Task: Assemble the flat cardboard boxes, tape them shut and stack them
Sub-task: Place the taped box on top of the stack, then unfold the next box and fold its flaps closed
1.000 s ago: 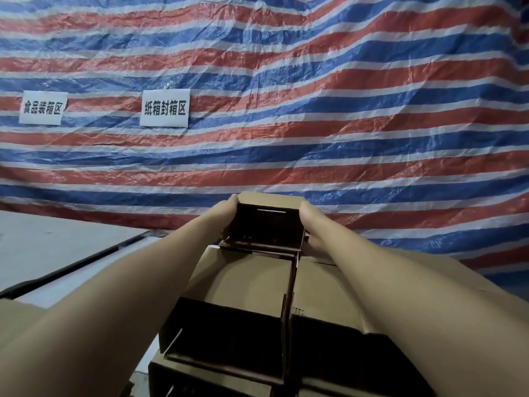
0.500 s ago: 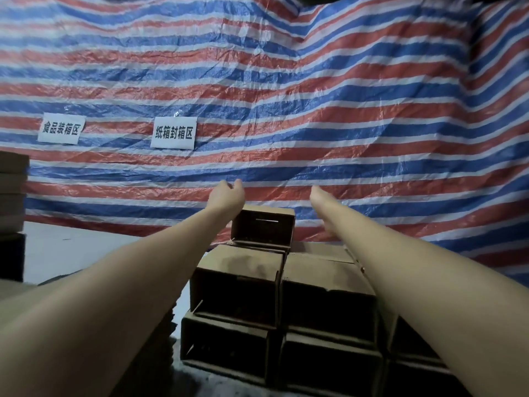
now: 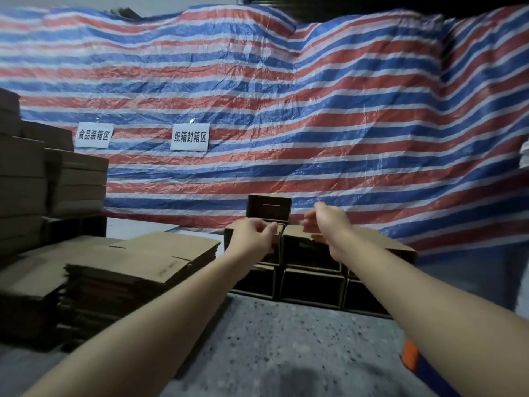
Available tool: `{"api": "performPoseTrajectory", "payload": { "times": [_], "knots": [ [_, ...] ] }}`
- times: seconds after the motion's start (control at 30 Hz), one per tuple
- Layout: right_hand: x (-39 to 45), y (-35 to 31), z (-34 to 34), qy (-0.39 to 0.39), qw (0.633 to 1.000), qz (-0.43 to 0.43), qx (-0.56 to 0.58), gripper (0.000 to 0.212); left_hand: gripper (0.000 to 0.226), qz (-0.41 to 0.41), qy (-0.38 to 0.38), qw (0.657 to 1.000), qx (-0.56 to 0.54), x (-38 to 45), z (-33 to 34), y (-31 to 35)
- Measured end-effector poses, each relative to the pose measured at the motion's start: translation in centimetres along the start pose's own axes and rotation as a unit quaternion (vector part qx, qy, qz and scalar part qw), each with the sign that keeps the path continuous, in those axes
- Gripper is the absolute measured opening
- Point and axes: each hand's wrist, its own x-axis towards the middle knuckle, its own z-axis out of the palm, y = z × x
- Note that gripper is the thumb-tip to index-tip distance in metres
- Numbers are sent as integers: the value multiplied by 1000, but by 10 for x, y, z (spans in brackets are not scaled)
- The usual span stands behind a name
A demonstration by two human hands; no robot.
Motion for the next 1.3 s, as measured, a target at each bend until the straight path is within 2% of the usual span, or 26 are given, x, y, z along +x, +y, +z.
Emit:
{"api": "performPoseTrajectory", "payload": {
  "times": [0.1,0.17,0.27,0.3,0.4,0.5,0.57,0.6,0.67,0.73,0.8,0.83,0.93,1.0,1.17,1.3],
  "knots": [
    [-44,22,2,-25,999,11,22,32,49,-54,-41,997,-48,-45,3,-10],
    [-66,39,2,-39,999,24,23,33,50,-94,-92,988,-86,-69,2,-17],
    [-88,66,-1,-56,998,33,21,34,27,-89,-146,980,-100,-94,2,-37],
    [-91,75,-2,-56,998,36,20,35,18,-80,-150,981,-91,-100,4,-45],
    [-95,98,-4,-54,998,39,-10,32,12,-78,-138,986,-42,-114,8,-61],
    [-90,113,-4,-53,997,47,-26,30,52,-38,-113,990,80,-113,-4,-66],
    [-84,116,-4,-50,997,56,-21,29,65,8,-95,986,140,-106,-20,-64],
    [-81,118,-3,-50,997,60,-17,29,70,52,-80,975,200,-100,-29,-62],
    [-76,118,0,-55,997,61,-16,30,73,163,-35,924,344,-85,-50,-59],
    [-71,119,7,-61,996,62,-17,30,59,229,15,868,441,-72,-72,-57],
    [-69,119,14,-71,994,78,1,28,39,244,65,835,489,-60,-93,-59],
    [-68,119,18,-77,993,89,15,26,37,224,72,822,518,-55,-102,-60],
    [-65,117,29,-93,990,104,37,21,53,129,42,784,606,-47,-117,-65],
    [-64,113,36,-106,989,100,35,26,55,89,18,768,634,-45,-121,-70],
    [-59,103,48,-128,988,82,25,34,45,33,-6,769,638,-49,-123,-87],
    [-51,96,54,-141,988,61,-8,45,31,55,5,773,632,-56,-122,-101]
  ]
}}
